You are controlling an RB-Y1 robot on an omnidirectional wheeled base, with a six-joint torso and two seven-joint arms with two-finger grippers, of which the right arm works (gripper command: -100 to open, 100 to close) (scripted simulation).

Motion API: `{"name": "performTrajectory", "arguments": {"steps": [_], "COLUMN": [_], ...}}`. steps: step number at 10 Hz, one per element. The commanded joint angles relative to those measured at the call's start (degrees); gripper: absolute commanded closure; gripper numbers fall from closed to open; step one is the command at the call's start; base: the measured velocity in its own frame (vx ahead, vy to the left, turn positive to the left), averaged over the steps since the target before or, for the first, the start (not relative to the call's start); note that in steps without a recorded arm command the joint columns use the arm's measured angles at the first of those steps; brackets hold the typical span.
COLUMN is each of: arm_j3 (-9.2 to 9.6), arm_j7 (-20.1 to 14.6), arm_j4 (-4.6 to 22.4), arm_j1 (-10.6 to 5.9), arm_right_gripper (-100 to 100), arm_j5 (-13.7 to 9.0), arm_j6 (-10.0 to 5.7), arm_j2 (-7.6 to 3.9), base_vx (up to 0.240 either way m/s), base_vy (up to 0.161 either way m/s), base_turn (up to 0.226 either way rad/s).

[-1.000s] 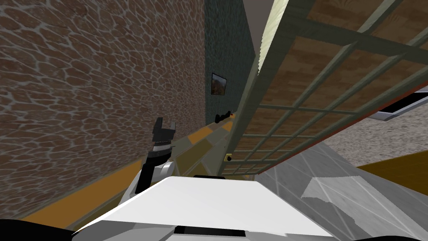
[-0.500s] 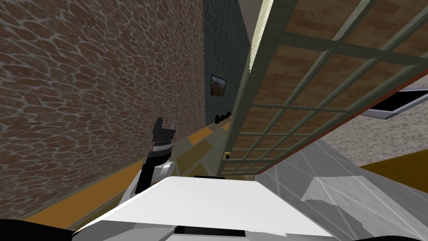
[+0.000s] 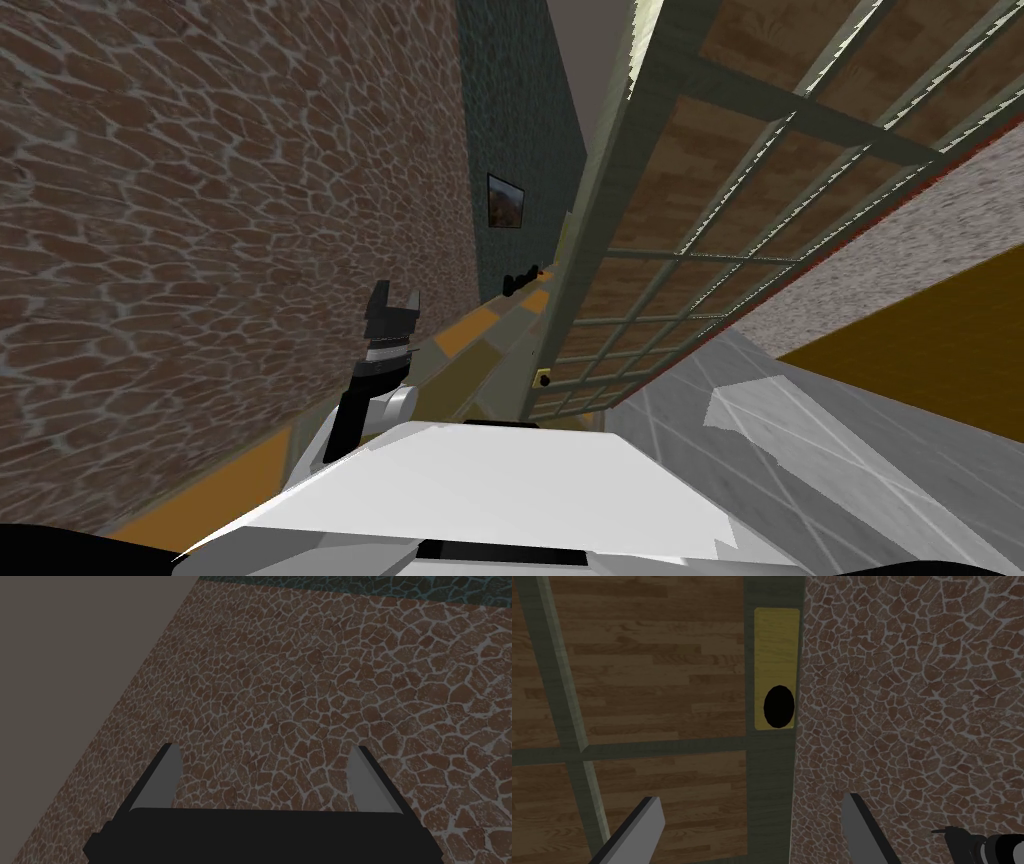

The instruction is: Push the door open

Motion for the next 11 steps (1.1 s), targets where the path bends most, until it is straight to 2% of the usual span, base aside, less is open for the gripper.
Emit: {"name": "performTrajectory", "arguments": {"steps": [1, 4, 5, 6, 7, 9, 11], "arm_j3": [0.43, 0.89, 0.76, 0.78, 0.79, 0.79, 0.8], "arm_j7": [1.0, 2.1, 2.1, 1.8, 1.5, 1.0, 0.2], "arm_j4": [0.4, 1.2, 1.7, 1.4, 1.3, 0.9, 0.3], "arm_j1": [1.16, 2.16, 1.81, 1.71, 1.64, 1.48, 1.27], "arm_right_gripper": [-100, -100, -100, -100, -100, -100, -100], "arm_j5": [-1.7, -3.5, -3.3, -3.7, -3.8, -4.2, -4.7], "arm_j6": [-0.75, -2.76, -2.51, -1.18, -0.61, 0.4, 1.18], "arm_j2": [0.96, 3.72, 2.94, 1.27, 0.66, -0.28, -0.58], "base_vx": [0.177, 0.118, 0.029, 0.104, 0.182, 0.214, 0.22], "base_vy": [0.131, 0.108, 0.046, 0.043, 0.084, 0.091, 0.102], "base_turn": [-0.378, -0.171, -0.02, -0.003, 0.033, 0.049, 0.017]}}
